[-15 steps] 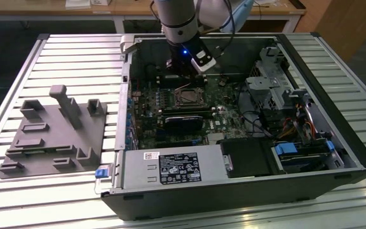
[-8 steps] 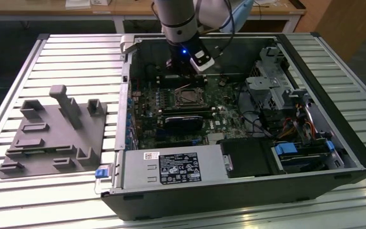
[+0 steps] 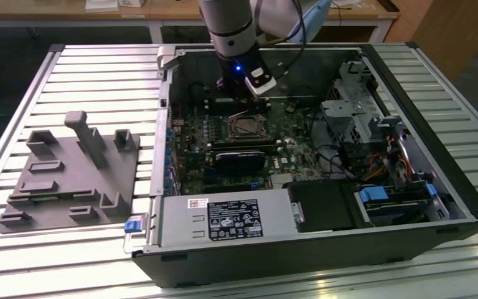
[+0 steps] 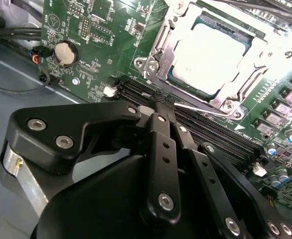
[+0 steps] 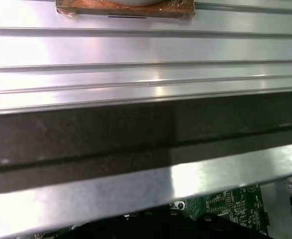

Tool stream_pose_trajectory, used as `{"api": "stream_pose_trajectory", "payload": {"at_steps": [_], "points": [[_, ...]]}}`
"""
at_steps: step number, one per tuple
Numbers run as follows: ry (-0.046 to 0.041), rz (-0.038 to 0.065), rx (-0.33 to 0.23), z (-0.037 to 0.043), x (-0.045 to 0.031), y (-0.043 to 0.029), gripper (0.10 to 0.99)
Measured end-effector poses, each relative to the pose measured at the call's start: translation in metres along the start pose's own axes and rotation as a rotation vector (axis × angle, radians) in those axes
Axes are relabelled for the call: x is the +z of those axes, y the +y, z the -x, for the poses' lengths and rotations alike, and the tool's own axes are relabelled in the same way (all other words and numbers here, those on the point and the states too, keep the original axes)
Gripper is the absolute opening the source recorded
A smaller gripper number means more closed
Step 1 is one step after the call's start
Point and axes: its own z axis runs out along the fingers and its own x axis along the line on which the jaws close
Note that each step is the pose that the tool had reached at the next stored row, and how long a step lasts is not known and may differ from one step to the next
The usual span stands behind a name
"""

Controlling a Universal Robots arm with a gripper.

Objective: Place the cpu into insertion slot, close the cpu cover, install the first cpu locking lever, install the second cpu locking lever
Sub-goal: 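Install the first cpu locking lever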

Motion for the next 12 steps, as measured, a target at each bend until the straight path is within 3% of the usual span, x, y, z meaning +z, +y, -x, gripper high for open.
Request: {"api": "stream_pose_trajectory", "payload": {"at_steps": [12], "points": [[-0.0101,-0.017,0.066,-0.0060,0.0032,0.0029,0.106]]}}
